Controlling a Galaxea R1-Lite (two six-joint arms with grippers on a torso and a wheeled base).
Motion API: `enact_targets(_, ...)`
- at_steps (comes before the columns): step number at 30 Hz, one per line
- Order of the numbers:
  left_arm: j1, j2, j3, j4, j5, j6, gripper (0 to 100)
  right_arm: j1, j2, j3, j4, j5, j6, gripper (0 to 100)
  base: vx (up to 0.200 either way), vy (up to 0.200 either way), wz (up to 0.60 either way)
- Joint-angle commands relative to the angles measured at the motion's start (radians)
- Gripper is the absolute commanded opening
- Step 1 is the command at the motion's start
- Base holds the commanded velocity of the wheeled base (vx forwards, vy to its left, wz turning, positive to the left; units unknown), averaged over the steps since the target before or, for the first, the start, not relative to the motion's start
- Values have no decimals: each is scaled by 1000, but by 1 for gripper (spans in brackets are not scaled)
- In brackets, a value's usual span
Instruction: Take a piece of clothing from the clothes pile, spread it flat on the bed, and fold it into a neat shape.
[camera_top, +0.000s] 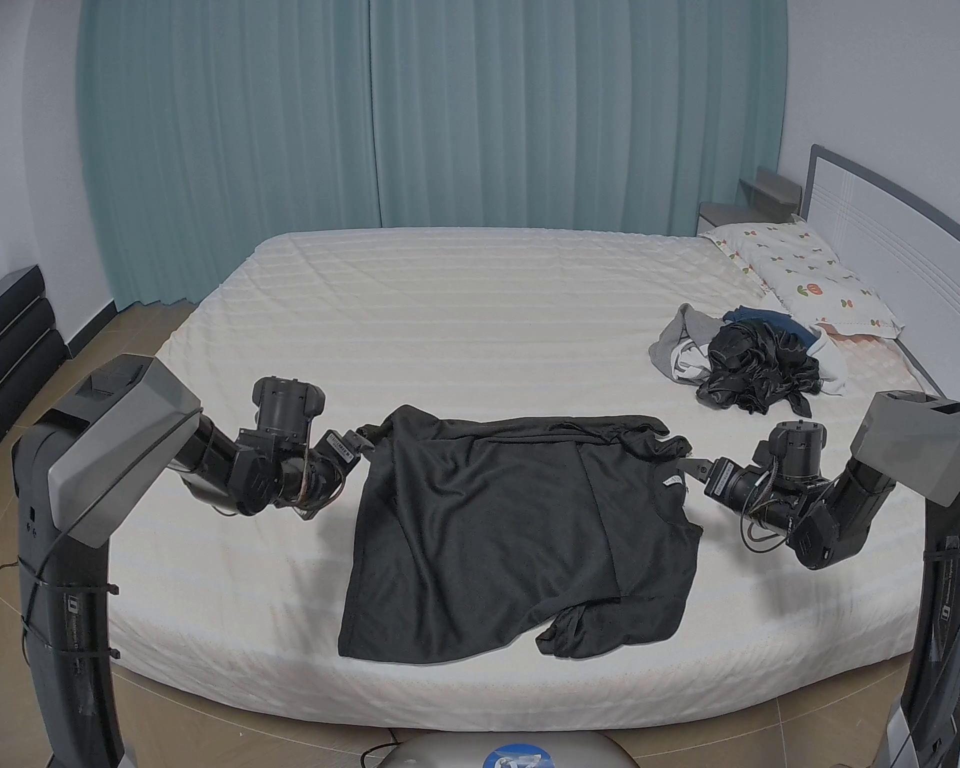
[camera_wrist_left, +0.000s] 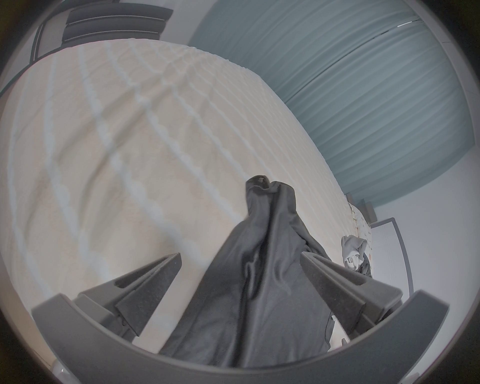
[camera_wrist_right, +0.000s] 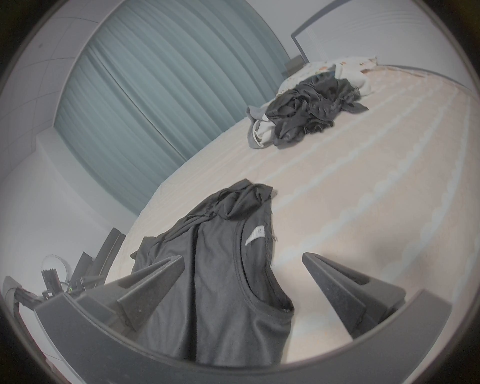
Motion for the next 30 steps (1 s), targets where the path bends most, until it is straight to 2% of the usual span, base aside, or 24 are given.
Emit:
enact_targets(1,0,-108,224,-138,-8,-3,100,-11,22,65,-7,25,54,100,0,0,0)
enact_targets(4,-1,-114,264,-168,-7,-3,100,-11,31,65,-7,33,80,100,0,0,0)
enact_targets(5,-1,-122,325,-208,-7,-3,100,-11,50,56,5,48,114,100,0,0,0)
enact_targets(9,-1,-117,401,-263,-13,-21,100,-11,89,48,6,55,120,100,0,0,0)
enact_targets(12,-1,-113,413,-315,-13,-34,100,0,109,47,6,55,120,100,0,0,0)
enact_targets(20,2,-96,428,-323,-19,-35,100,3,142,5,6,47,122,100,0,0,0)
enact_targets(21,2,-91,428,-325,-19,-35,100,3,142,2,6,47,122,0,0,0,0)
enact_targets(30,0,-90,450,-325,-17,-32,100,-13,109,10,6,42,123,0,0,0,0)
